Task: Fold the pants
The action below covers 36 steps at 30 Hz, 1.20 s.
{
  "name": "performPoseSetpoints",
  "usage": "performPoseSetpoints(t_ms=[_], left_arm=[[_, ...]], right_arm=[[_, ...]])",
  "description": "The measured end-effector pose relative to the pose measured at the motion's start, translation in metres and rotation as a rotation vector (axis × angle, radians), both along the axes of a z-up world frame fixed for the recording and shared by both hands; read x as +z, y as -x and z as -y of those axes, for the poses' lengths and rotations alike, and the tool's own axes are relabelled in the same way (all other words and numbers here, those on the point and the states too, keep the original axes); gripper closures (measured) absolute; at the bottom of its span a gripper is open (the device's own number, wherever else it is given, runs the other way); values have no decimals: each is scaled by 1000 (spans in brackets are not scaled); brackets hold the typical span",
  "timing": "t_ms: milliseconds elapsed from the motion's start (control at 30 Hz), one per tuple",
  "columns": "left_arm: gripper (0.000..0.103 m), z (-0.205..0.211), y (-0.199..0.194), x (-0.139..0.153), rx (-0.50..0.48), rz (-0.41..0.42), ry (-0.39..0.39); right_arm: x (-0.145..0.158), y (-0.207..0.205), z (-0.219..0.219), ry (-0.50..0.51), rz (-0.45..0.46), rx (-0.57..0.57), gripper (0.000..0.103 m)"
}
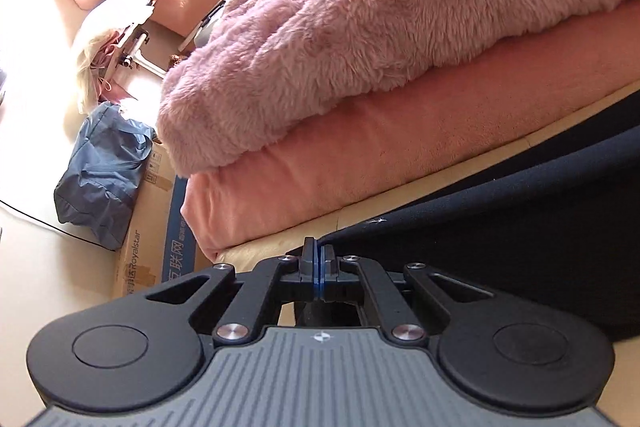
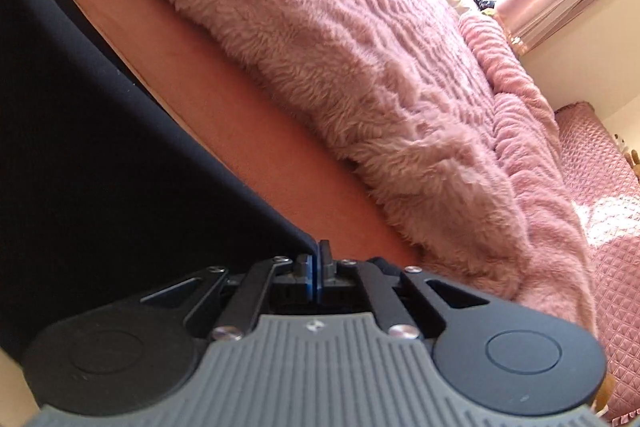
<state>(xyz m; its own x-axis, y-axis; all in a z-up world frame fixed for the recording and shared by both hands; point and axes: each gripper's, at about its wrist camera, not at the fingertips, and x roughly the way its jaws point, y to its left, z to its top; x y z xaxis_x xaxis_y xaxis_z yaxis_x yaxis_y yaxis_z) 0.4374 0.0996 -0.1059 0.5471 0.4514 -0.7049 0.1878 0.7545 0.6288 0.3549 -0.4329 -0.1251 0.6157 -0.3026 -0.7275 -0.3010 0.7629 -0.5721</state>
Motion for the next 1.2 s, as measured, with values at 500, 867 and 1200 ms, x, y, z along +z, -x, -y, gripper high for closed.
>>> performPoseSetpoints(t_ms=[500,867,1200], left_arm=[[103,14,-22,-33,17,-31,-39],[103,19,-19,-31,-7,-22,-38],[103,30,-22,-35,19,-45,-84]], right_arm=[[-28,-17,28,-125,124,-199,87],[16,62,97,-451,330,-481,62],[1,22,154,-691,373,-548,65]])
